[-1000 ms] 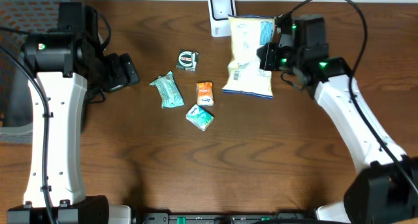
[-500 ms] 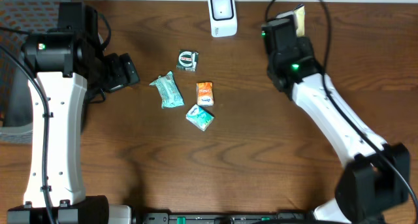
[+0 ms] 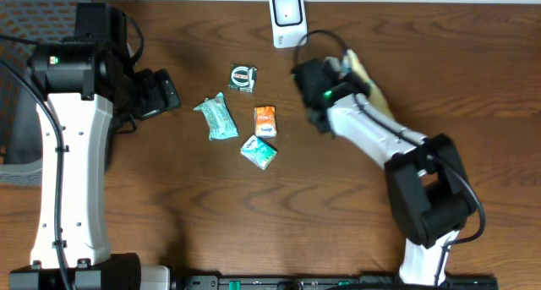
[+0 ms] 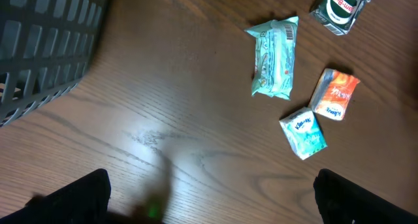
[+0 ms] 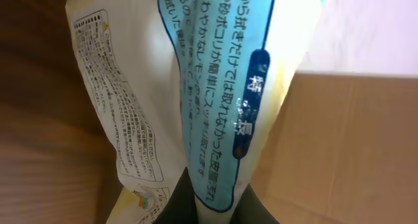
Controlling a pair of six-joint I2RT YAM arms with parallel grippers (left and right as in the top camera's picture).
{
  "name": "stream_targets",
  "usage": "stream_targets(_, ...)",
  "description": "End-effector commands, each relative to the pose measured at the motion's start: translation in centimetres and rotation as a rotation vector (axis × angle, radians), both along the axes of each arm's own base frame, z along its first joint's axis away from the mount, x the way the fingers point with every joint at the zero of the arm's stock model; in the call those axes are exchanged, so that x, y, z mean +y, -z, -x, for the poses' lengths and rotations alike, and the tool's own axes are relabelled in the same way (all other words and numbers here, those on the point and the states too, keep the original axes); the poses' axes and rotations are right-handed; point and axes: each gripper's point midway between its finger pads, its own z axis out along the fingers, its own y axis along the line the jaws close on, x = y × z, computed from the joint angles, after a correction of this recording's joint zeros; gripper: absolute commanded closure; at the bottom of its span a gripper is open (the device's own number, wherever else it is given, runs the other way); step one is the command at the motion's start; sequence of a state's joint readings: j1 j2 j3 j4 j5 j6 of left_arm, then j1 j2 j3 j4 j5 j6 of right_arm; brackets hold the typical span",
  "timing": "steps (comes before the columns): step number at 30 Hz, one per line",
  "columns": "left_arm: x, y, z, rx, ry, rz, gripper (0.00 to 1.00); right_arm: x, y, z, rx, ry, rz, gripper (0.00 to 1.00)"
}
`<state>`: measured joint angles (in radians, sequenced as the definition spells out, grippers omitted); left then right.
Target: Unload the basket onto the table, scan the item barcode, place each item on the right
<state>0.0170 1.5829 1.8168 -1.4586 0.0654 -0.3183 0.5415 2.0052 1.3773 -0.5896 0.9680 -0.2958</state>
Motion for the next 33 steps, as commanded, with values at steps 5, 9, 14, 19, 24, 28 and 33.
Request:
stream_targets(5, 0.1, 0.2, 0.1, 0.010, -0.014, 0.002, 0.02, 9.0, 1.1, 2.8, 0.011, -0.141, -0.213, 0.46)
stream_targets(9, 0.1, 0.2, 0.1, 0.010, -0.015, 0.002, 0.02, 11.8, 2.1, 4.1, 0.044, -0.148, -0.352, 0.42)
stream_targets(14, 0.1, 0.2, 0.1, 0.010, -0.014, 0.002, 0.02, 12.7, 0.3, 4.3, 0.073, -0.069, -0.518, 0.40)
stream_targets(19, 0.1, 0.2, 0.1, 0.010, -0.015, 0.002, 0.02, 12.1, -4.2, 1.8, 0.089, -0.015, -0.746, 0.22)
stream_targets(24, 0.1, 0.2, 0.1, 0.010, -0.014, 0.002, 0.02, 10.2, -3.0, 1.0, 0.206, 0.051, -0.926, 0.12)
stream_targets(28, 0.1, 0.2, 0.1, 0.010, -0.014, 0.002, 0.02, 9.0, 0.3, 1.9, 0.342, 0.122, -1.038, 0.13)
stream_targets(33, 0.1, 0.2, 0.1, 0.010, -0.015, 0.002, 0.02, 7.8, 4.5, 3.5, 0.439, 0.197, -1.032, 0.14)
